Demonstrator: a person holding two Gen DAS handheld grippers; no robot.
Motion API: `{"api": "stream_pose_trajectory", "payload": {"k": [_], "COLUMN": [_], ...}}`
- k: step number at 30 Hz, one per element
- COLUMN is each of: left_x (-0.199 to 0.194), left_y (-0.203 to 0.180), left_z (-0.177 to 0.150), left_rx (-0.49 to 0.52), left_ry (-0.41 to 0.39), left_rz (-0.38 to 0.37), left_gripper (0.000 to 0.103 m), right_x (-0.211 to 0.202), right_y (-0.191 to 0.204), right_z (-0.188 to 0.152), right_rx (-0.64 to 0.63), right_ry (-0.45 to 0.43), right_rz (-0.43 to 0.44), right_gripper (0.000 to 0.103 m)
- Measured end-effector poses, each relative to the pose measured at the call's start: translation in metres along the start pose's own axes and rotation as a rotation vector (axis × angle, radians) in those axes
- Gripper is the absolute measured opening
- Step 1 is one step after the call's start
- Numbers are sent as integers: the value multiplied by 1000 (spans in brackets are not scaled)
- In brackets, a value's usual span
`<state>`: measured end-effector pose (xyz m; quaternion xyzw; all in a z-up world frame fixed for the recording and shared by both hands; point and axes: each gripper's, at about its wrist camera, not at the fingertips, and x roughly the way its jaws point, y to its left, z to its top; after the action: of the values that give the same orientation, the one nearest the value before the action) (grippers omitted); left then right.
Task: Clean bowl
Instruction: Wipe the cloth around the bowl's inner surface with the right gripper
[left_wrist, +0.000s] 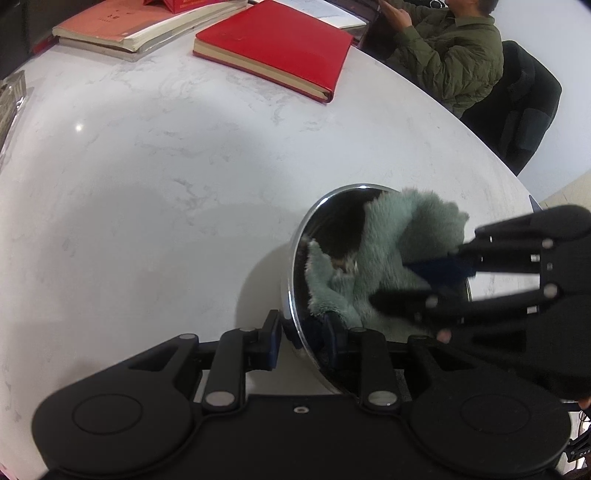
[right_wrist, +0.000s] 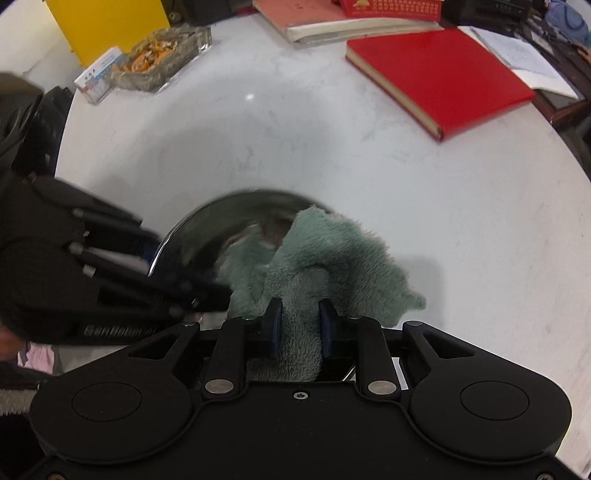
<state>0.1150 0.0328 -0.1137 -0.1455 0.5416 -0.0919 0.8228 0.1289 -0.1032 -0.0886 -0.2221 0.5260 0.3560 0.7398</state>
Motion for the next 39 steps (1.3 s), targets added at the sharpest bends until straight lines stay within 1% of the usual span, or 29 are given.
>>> {"api": "stream_pose_trajectory", "payload": {"k": [1, 5, 7, 13, 17, 22, 25, 27, 29, 32, 35, 37, 39], "left_x": [0, 1, 1, 1, 0, 3, 5, 7, 8, 10, 6, 3, 2], "left_y": [-1, 0, 0, -2, -2, 0, 5, 8, 8, 5, 2, 2, 3], "left_z": [0, 1, 2, 2, 2, 4, 6, 10, 13, 19, 23, 27, 30], "left_rx": [9, 18, 22, 48, 52, 53, 37, 24, 18, 22, 41, 42, 38], "left_ry": [0, 2, 5, 0, -2, 0, -3, -7, -8, -5, -24, -37, -43], "left_rz": [3, 2, 3, 18, 12, 6, -13, -26, -33, -27, 1, 5, -4], "left_gripper": [23, 23, 23, 25, 26, 28, 29, 28, 28, 27, 26, 25, 21], "right_x": [0, 1, 1, -2, -1, 2, 0, -1, -3, -3, -7, -17, -20], "right_y": [1, 5, 3, 1, -3, 1, 0, 0, 0, 0, 0, 2, 5], "right_z": [-1, -1, 1, 5, -1, -5, -8, -14, -21, -25, -28, -26, -23], "right_rx": [2, -22, -38, -55, -33, -40, 14, 76, 140, 186, 200, 141, 79], "right_ry": [2, -6, -27, -58, -46, -8, 9, 9, 2, -23, -67, -113, -129], "right_rz": [4, 13, -8, -28, -5, 21, 56, 84, 112, 126, 97, 24, -23], "right_gripper": [23, 22, 21, 21, 21, 22, 22, 22, 22, 22, 23, 28, 29]}}
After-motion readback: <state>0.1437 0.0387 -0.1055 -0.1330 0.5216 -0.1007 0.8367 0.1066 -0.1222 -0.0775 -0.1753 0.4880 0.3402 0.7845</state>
